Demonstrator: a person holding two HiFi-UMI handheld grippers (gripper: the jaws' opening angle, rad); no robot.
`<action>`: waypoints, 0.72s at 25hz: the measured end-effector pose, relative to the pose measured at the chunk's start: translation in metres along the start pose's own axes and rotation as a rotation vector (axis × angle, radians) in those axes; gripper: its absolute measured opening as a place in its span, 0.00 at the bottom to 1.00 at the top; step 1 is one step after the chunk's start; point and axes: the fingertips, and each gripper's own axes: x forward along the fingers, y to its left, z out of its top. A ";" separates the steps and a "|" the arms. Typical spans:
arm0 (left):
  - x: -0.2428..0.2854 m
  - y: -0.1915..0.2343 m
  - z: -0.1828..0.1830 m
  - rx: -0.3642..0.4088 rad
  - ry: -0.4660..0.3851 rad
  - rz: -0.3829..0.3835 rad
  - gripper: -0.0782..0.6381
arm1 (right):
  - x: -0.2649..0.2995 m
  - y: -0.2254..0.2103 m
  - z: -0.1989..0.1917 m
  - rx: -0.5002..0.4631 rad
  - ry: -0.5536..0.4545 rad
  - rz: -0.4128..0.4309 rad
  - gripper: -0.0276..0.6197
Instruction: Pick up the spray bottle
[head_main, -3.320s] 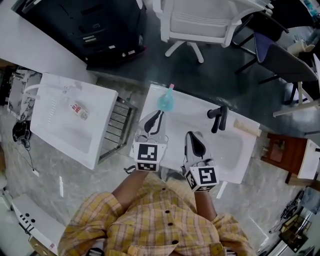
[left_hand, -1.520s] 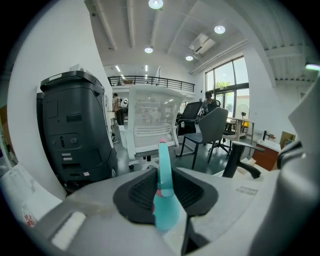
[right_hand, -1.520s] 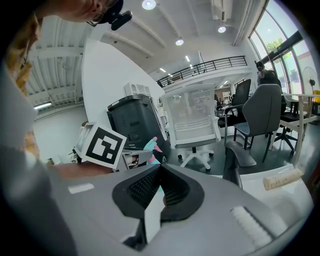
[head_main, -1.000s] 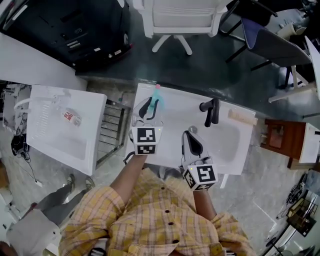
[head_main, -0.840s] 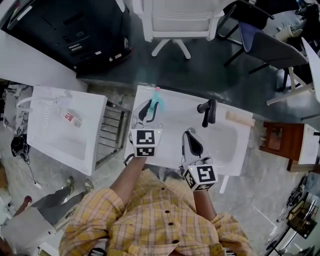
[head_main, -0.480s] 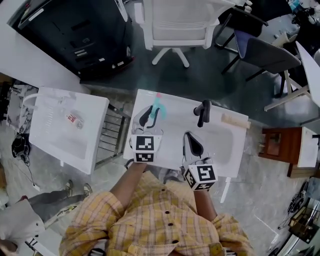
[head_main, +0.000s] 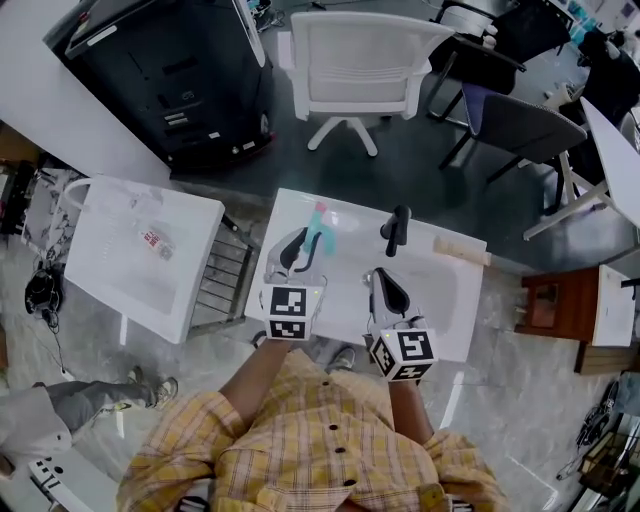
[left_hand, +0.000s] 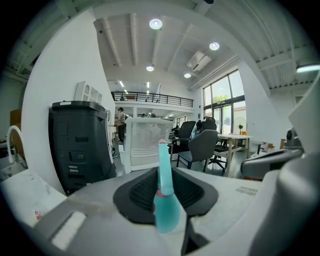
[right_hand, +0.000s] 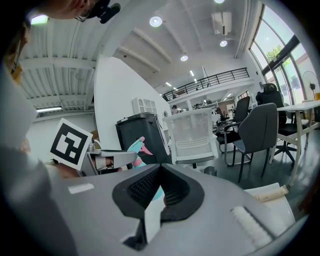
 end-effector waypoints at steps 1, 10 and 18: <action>-0.004 -0.003 0.001 0.001 -0.004 0.001 0.24 | -0.002 0.000 0.001 0.000 -0.004 0.002 0.05; -0.041 -0.020 0.016 0.010 -0.047 0.012 0.24 | -0.021 0.006 0.019 -0.021 -0.044 0.022 0.04; -0.066 -0.030 0.025 0.014 -0.086 0.008 0.24 | -0.033 0.011 0.030 -0.032 -0.076 0.014 0.04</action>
